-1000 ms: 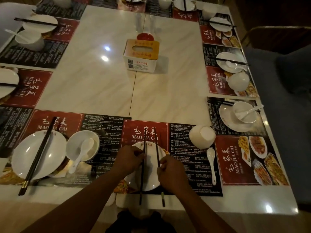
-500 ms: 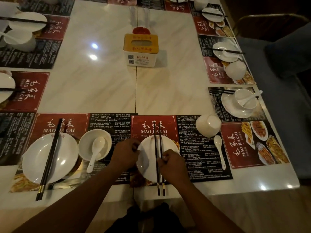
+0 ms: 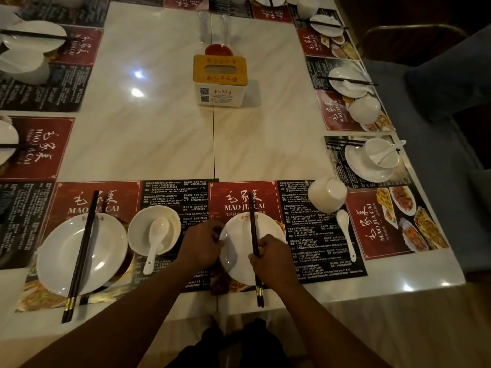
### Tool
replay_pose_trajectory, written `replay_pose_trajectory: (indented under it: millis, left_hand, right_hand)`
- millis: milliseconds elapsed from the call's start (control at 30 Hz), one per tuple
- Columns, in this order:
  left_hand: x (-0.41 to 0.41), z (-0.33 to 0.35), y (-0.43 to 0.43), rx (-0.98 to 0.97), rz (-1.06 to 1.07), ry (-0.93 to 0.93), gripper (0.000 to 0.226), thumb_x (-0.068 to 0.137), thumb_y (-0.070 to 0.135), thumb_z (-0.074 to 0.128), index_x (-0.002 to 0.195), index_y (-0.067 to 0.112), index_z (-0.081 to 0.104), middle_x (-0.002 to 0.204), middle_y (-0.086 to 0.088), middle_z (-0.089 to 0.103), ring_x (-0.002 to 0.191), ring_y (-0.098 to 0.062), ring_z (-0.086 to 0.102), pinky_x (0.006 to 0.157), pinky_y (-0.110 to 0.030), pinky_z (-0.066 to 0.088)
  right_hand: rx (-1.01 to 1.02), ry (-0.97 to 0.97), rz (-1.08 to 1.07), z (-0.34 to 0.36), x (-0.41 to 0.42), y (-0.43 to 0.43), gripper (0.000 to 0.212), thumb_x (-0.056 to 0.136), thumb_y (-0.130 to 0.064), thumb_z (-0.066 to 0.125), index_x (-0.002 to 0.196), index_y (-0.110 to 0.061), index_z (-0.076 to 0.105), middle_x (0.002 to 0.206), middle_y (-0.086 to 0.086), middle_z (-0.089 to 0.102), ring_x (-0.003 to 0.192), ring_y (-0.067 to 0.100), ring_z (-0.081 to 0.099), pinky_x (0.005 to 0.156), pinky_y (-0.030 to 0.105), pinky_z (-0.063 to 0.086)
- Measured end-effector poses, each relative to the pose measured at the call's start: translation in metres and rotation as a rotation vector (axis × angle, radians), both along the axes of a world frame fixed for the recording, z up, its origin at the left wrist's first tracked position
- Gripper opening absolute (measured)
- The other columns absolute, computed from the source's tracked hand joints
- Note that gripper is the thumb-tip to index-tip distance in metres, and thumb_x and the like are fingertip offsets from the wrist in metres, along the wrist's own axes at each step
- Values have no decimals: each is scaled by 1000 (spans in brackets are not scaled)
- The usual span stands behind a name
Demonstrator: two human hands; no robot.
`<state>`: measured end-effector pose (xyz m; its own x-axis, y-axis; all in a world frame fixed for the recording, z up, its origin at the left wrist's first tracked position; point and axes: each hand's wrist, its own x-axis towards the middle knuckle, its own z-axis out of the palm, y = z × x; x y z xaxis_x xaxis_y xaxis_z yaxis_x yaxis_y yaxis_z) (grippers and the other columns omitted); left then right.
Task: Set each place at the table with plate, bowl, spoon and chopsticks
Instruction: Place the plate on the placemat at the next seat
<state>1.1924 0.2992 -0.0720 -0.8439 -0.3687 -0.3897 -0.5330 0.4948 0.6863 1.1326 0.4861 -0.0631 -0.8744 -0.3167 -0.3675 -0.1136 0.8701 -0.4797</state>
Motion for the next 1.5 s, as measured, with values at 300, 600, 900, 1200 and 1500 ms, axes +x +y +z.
replay_pose_trajectory:
  millis: [300,600,900,1200,1500]
  left_hand:
    - [1,2,1,10,24,-22,37,82,16,76,117,27,67,101,8,72,88,-5,64,76,-17,46]
    - [-12,14,5,-48,46,74,20,84,18,74,100,29,69,91,16,65,81,2,59,77,-22,53]
    - [-68,41,49,-110,35,218,23,89,12,69,107,25,70,97,9,67,86,-5,61,75,-22,51]
    - [-130,45,110,-181,47,226,37,87,14,69,120,28,65,107,6,64,93,-9,58,83,-32,55]
    - [-164,36,153,-261,-46,162,75,84,8,69,147,31,38,146,3,43,129,-17,47,99,-23,41]
  right_hand:
    - [12,-15,8,-3,0,1,32,81,-27,79,108,-16,66,89,-5,69,82,7,63,70,15,49]
    - [-30,32,-11,15,-17,14,42,85,-41,74,117,-18,61,99,-4,65,87,6,59,75,20,50]
    - [62,404,1,35,-163,116,71,75,-45,75,133,-15,47,134,14,48,120,34,49,97,49,48]
    - [99,134,274,-7,-240,133,117,63,-59,85,156,-26,20,151,11,31,136,33,38,109,44,38]
    - [-261,-47,313,31,-254,123,115,64,-47,90,154,-29,20,147,-3,37,129,19,42,104,37,43]
